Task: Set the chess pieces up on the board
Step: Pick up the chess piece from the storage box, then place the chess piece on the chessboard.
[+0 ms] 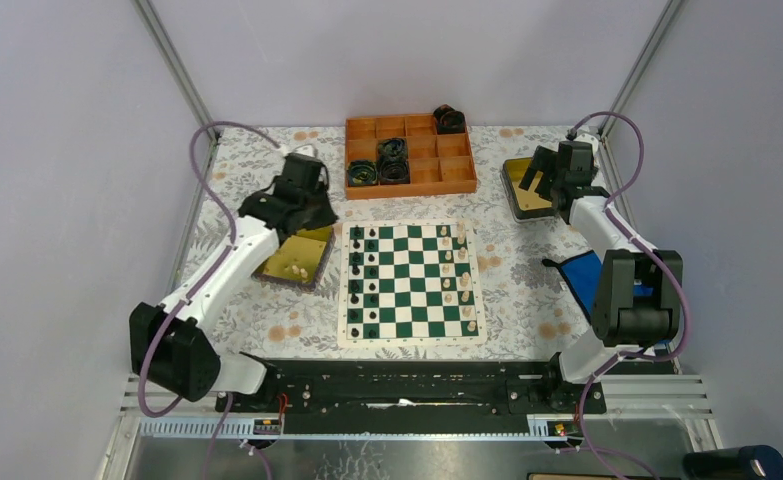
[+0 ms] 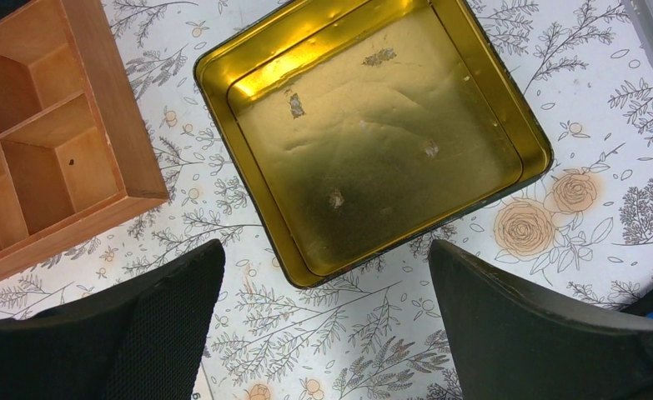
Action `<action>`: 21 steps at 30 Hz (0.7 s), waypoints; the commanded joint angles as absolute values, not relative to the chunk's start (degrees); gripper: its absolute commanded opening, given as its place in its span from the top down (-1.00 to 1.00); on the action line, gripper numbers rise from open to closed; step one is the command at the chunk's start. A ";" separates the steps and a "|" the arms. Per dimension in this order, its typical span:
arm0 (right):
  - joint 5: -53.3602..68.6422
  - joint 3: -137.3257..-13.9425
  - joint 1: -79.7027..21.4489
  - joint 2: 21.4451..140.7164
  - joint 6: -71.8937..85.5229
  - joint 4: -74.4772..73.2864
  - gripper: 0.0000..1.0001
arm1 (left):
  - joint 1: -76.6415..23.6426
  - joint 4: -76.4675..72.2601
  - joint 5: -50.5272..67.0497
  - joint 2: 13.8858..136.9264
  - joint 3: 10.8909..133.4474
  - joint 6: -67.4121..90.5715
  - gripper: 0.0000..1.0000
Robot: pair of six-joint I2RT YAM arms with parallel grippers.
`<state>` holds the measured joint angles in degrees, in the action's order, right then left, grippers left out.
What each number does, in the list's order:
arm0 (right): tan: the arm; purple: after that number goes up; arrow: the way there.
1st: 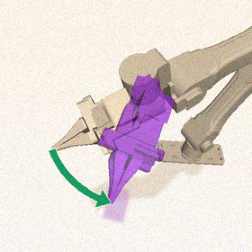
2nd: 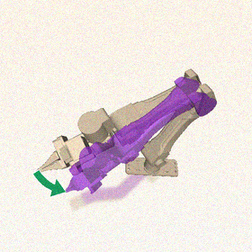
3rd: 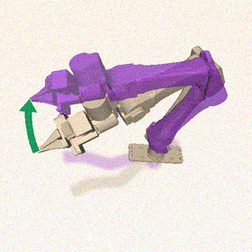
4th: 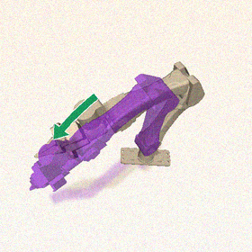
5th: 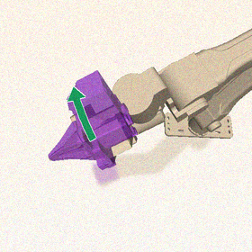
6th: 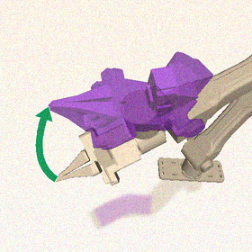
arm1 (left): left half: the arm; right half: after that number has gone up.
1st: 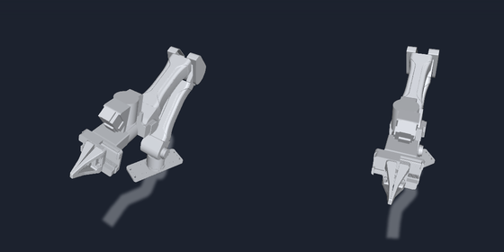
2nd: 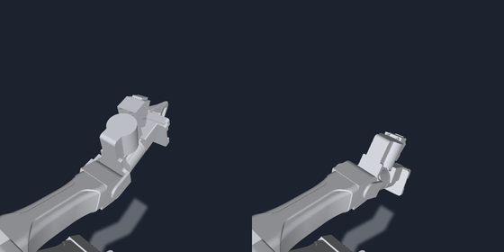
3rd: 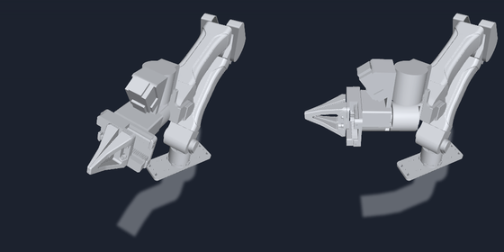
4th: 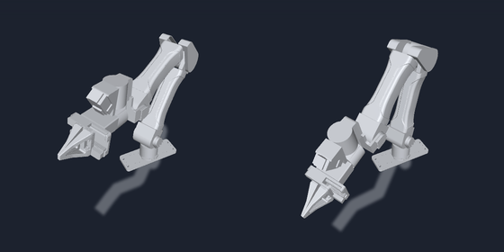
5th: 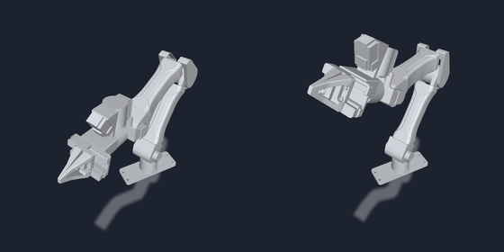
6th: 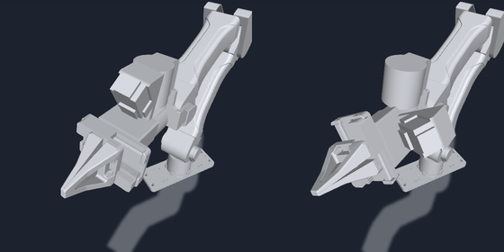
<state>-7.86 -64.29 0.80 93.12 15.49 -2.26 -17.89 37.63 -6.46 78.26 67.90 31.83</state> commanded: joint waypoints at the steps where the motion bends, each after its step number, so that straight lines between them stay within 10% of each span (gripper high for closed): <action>1: -8.80 -64.69 0.44 89.79 15.89 -0.66 -1.00 | -26.97 35.42 -7.11 80.57 73.12 27.14 1.00; 21: -13.13 -64.52 1.10 88.33 17.86 -1.29 -1.00 | -52.69 33.55 -5.78 102.84 91.19 14.50 1.00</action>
